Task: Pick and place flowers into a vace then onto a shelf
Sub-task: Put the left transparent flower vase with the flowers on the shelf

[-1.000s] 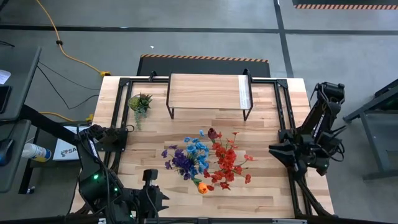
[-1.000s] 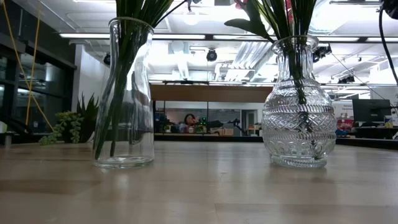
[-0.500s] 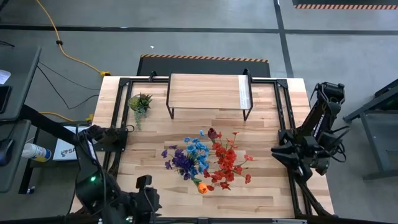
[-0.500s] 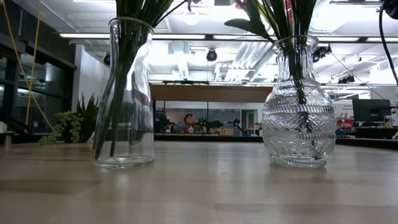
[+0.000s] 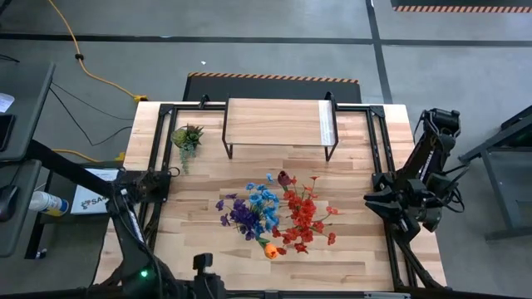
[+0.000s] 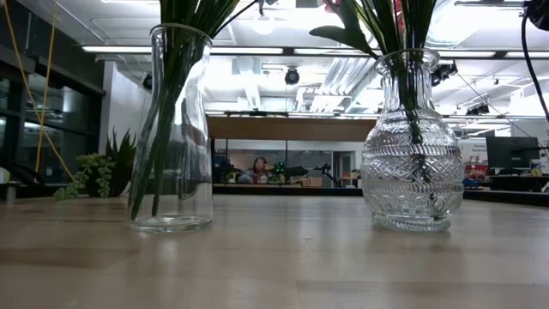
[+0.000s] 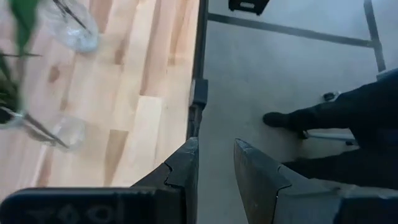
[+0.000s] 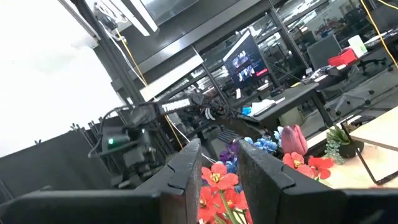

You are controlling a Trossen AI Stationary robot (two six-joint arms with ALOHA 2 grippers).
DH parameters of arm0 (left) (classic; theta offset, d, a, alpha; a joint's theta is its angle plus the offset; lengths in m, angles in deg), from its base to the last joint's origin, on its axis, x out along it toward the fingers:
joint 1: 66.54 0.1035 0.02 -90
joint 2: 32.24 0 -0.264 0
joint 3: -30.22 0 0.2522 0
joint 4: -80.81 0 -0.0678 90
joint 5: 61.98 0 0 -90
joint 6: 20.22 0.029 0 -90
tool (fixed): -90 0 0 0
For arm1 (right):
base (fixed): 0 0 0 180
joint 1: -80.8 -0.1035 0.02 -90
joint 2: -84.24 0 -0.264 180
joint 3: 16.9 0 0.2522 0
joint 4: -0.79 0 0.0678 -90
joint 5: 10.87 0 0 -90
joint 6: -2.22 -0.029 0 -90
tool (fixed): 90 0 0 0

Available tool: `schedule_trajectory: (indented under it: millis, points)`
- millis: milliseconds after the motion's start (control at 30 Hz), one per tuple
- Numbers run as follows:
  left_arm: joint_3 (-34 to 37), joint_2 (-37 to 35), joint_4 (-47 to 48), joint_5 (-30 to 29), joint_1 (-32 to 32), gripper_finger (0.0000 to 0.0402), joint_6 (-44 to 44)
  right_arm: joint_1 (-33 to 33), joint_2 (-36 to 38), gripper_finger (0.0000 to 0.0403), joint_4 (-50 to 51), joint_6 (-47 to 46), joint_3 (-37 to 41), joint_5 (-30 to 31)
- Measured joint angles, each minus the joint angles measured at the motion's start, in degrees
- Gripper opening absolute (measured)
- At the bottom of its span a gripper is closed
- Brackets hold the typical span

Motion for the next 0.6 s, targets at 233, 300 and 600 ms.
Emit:
schedule_trajectory:
  millis: [233,300,600]
  points:
    - [0.0,3.5,-3.2,4.5,0.0,0.0134,0.0,0.0,0.7,0.0094,0.0,1.4,0.0,-1.2]
    - [0.0,4.2,-5.7,5.0,0.0,0.0134,0.0,0.0,0.7,0.0094,0.0,1.4,0.0,-1.5]
    - [-0.1,5.6,-8.2,3.2,0.3,0.0134,-1.4,0.0,0.7,0.0094,0.0,1.4,0.0,-2.2]
